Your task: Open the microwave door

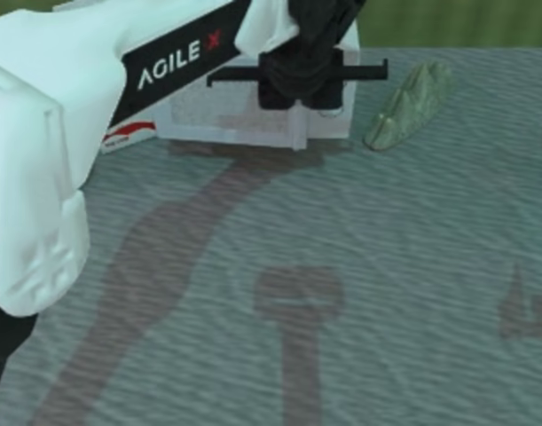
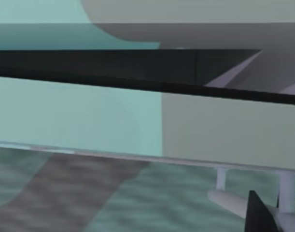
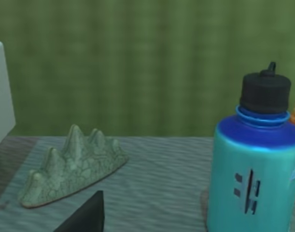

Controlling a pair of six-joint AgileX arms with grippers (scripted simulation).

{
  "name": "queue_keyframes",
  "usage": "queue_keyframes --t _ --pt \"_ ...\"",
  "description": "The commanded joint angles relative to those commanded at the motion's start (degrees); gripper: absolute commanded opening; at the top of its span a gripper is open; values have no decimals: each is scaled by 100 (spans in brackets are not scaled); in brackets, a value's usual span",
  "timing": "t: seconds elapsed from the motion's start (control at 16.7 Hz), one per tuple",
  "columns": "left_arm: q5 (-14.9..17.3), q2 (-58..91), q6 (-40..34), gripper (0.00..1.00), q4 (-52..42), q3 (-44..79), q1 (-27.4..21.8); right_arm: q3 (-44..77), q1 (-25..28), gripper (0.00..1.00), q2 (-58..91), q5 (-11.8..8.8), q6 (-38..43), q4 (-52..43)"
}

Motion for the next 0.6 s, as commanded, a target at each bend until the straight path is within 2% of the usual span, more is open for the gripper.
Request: queue_keyframes --t 0.6 --pt "86 -202 146 0 185 -306 -10 0 0 100 0 0 0 0"
